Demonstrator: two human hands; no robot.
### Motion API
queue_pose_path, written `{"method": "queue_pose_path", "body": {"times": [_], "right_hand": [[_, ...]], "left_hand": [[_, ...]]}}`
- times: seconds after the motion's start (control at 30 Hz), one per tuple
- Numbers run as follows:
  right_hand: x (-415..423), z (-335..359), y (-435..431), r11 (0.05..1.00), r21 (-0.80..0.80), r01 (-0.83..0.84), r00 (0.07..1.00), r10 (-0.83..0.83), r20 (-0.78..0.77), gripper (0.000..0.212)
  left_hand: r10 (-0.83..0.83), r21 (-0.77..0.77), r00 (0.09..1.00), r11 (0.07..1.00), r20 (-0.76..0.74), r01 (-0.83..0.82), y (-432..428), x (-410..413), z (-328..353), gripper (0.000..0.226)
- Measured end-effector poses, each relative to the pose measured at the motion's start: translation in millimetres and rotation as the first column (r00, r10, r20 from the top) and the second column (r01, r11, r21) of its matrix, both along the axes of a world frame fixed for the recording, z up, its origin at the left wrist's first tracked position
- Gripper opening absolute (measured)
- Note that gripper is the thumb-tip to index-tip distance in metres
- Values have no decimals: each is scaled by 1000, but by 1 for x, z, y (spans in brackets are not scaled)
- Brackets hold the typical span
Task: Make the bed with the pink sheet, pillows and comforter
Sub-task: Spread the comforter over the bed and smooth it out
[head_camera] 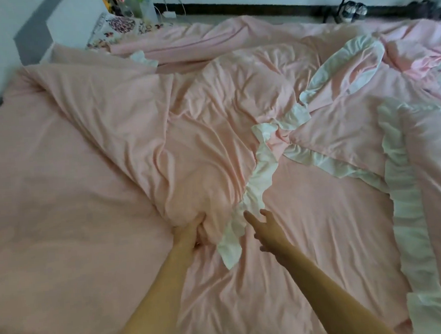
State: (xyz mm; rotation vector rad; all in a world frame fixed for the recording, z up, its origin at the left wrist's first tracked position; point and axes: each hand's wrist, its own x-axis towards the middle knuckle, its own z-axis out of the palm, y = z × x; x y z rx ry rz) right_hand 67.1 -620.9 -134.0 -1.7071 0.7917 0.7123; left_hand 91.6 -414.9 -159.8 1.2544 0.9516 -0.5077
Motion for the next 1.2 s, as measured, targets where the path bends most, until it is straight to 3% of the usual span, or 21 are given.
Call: {"method": "queue_pose_path", "body": {"times": [0.1,0.17,0.23,0.3,0.4,0.47,0.53,0.6,0.67,0.73,0.8,0.83,0.9,0.97,1.1,1.2], "right_hand": [[41,4,40,957,243,161,986,-168,9,94],[72,-1,67,929,297,220,972,-234,13,81],[108,1,92,912,330,243,960,-274,51,68],[156,19,126,905,364,219,953,-278,117,52],[221,69,171,912,408,43,931,-184,315,36],[256,99,198,920,385,-77,863,-132,487,54],[273,111,209,974,180,-138,786,-2,618,67],[277,101,213,983,-36,-178,746,159,646,66],[267,74,207,927,-268,-263,725,373,579,65],[246,34,195,731,-523,-439,681,650,337,69],[220,-11,179,519,-590,-619,618,785,42,75],[207,-31,168,457,-570,-682,593,802,-66,77],[182,-61,144,404,-530,-746,569,799,-193,78],[161,-82,119,333,-527,-782,525,808,-269,81],[141,-82,90,297,-526,-797,466,856,-223,84],[124,-80,65,329,-567,-755,493,856,-159,73]], "left_hand": [[-94,232,972,972,214,43,17,32,22,76],[-295,477,910,869,292,129,41,61,38,78],[-477,724,825,678,303,126,72,100,58,66],[-623,894,706,448,336,-29,112,146,92,59],[-750,914,549,186,369,-360,171,215,162,62],[-718,864,563,107,409,-492,223,258,215,62],[-607,839,653,39,452,-543,277,292,245,59],[-453,889,806,-60,381,-453,322,313,245,66],[-462,951,867,-134,189,-279,330,315,212,67],[-619,980,786,-156,0,-122,310,306,163,59],[-727,984,665,-94,-171,151,279,292,113,56],[-744,949,623,-47,-243,313,264,283,88,56],[-757,846,566,32,-327,531,241,269,49,58],[-773,777,500,13,-392,629,224,247,17,59],[-776,713,422,-50,-469,700,188,182,-28,53],[-772,736,417,-97,-480,670,142,126,-55,68]]}}
